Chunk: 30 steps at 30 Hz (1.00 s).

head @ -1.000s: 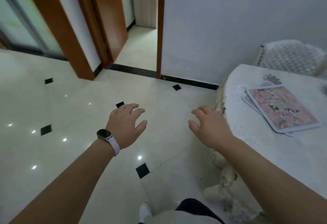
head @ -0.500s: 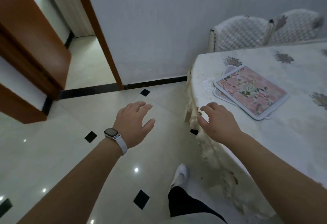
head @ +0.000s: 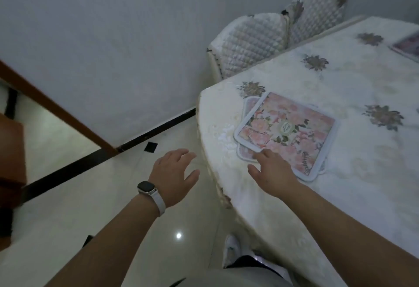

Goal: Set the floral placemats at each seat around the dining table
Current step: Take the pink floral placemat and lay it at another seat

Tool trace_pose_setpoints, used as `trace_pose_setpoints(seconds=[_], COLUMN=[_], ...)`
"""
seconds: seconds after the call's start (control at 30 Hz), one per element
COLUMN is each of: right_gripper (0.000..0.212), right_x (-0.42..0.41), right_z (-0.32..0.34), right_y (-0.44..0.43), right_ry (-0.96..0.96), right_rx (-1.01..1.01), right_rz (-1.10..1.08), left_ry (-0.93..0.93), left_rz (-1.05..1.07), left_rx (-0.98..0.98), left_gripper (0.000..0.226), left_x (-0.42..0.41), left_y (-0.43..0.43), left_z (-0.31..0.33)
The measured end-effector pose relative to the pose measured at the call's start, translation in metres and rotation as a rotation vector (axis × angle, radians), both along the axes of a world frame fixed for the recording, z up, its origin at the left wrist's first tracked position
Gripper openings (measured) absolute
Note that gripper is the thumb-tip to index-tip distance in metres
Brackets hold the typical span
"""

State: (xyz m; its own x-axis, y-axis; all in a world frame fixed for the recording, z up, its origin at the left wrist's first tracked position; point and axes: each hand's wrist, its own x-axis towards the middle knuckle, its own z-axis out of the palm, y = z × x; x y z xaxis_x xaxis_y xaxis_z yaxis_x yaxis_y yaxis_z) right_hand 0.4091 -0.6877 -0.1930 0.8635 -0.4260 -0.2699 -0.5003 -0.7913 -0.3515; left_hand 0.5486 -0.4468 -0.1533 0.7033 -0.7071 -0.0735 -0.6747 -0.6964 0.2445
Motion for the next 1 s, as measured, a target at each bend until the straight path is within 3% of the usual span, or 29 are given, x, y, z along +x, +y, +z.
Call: trace_pose_setpoints(seconds=[0.5, 1.0], right_gripper=[0.047, 0.047], right_x=[-0.023, 0.044], right_z=[-0.024, -0.034], right_y=[-0.081, -0.097], right_ry=[0.046, 0.226], right_rx=[0.035, 0.186], right_rz=[-0.431, -0.988], left_ry=[0.188, 0.545], left_rz=[-0.426, -0.634], left_rx=[0.034, 0.178], left_gripper=[0.068, 0.046], left_x=[0.073, 0.184], left_y=[-0.188, -0.283], left_z=[-0.034, -0.084])
